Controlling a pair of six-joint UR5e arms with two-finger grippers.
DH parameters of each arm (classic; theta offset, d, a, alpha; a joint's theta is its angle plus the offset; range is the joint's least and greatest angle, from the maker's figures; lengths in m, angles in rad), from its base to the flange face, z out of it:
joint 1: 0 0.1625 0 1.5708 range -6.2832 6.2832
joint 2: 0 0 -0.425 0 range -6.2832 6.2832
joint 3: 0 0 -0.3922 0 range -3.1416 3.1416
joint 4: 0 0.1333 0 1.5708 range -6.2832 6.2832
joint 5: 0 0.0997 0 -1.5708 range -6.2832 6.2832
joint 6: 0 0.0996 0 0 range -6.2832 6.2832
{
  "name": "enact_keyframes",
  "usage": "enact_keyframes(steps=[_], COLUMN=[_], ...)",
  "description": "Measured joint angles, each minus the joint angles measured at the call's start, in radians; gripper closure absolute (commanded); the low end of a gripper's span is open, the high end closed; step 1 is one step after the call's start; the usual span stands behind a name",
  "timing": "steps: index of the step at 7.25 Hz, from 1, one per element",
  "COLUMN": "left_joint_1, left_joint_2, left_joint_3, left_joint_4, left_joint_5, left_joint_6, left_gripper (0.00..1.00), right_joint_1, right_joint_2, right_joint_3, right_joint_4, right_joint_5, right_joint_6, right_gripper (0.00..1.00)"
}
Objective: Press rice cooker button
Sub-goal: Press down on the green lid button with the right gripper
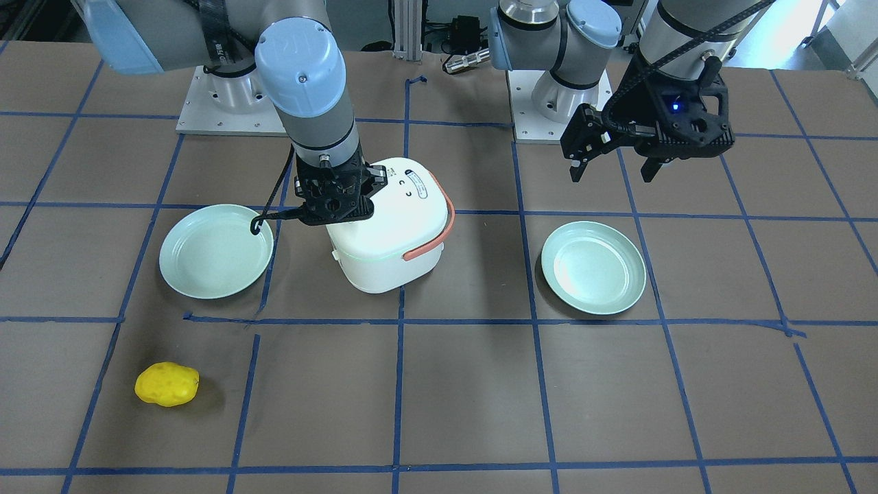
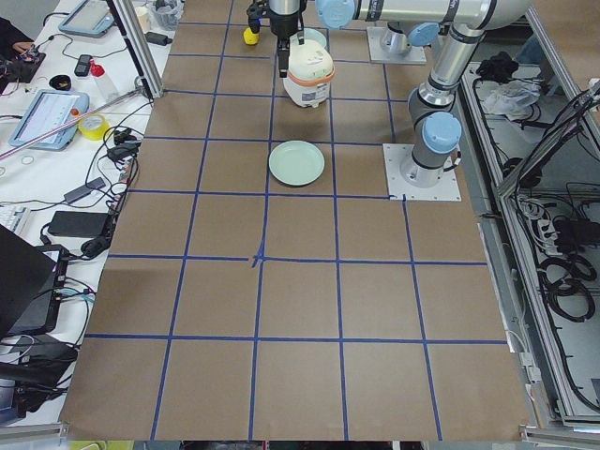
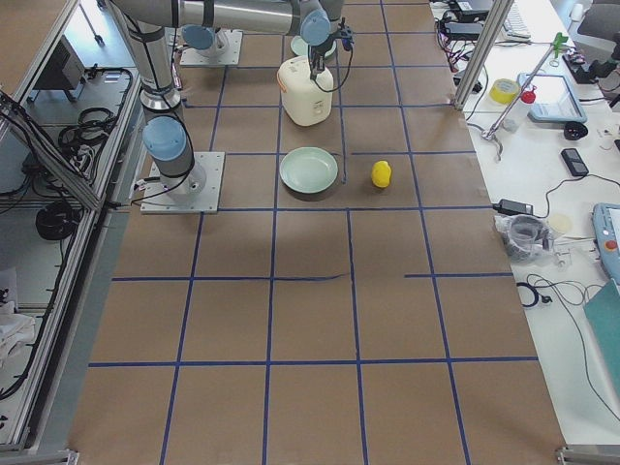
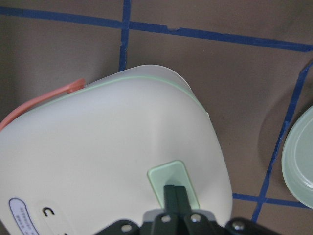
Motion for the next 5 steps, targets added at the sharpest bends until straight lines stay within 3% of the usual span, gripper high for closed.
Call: enact_keyframes(steps=[4, 5], left_joint_1=[0.000, 0.000], left_joint_2=[0.000, 0.000], left_joint_3=[0.000, 0.000], left_joint_4=[0.000, 0.000], left_joint_5=[0.000, 0.000], left_joint_6=[-0.001, 0.000], left_gripper=[0.00, 0.00], right_joint_1=[0.000, 0.000], right_joint_2=[0.009, 0.007], right_joint_3=[0.000, -0.006], right_joint_4=[-0.002, -0.002], right_joint_5=[0.000, 0.000], right_joint_6=[0.002, 0.005], right_gripper=[1.00, 0.69])
